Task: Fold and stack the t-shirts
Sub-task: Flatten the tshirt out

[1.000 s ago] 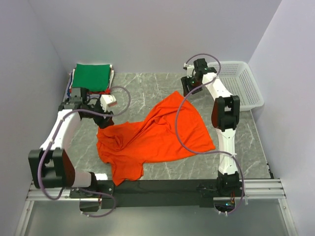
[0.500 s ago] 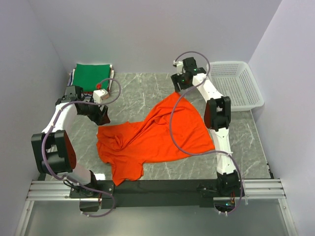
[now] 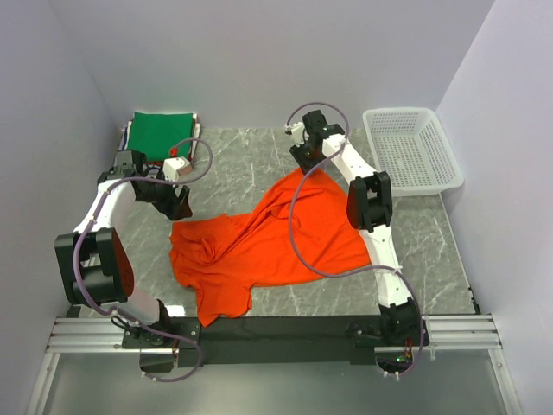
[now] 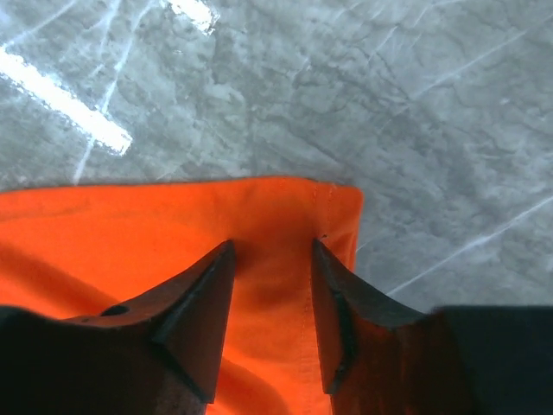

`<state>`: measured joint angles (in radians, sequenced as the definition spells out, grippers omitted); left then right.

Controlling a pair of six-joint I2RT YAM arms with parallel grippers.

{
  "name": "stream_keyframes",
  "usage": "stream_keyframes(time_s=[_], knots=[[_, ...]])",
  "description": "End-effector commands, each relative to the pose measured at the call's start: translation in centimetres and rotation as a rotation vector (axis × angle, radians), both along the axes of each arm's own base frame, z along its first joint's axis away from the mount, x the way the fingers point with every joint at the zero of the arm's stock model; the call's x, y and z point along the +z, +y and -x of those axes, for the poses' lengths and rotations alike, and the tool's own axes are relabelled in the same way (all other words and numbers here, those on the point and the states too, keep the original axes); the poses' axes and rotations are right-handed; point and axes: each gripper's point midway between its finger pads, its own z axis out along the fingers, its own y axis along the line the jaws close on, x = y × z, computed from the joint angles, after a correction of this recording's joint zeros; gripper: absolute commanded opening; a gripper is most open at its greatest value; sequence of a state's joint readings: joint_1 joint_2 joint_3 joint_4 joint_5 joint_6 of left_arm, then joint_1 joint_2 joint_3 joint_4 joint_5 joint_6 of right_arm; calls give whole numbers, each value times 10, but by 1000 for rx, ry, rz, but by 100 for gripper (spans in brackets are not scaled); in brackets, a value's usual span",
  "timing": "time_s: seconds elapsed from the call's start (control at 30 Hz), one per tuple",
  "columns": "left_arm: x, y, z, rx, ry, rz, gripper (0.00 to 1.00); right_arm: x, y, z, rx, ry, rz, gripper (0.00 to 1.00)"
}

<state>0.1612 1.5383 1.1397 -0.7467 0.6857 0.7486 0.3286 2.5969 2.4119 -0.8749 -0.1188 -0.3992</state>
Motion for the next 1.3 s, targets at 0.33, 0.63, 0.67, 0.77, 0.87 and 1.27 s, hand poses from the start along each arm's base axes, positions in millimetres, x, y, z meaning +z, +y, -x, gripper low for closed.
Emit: stream_keyframes(time_s=[0.33, 0.63, 0.67, 0.77, 0.87, 1.27], knots=[[4, 3, 2, -26, -44, -32, 77, 60, -71, 75, -42, 81, -20, 0], [-13, -3, 4, -51, -20, -25, 77, 48, -101, 171, 35, 150, -5, 34], [-13, -4, 4, -52, -22, -19, 77, 44, -109, 172, 14, 148, 17, 42], [-13, -7, 4, -52, -19, -10, 77, 54, -124, 152, -53, 81, 5, 58], [-10, -9, 1, -55, -24, -2, 77, 65, -129, 121, -108, 49, -58, 58], [-15, -6, 2, -52, -10, -17, 77, 31, -137, 68, -317, 153, -162, 53]])
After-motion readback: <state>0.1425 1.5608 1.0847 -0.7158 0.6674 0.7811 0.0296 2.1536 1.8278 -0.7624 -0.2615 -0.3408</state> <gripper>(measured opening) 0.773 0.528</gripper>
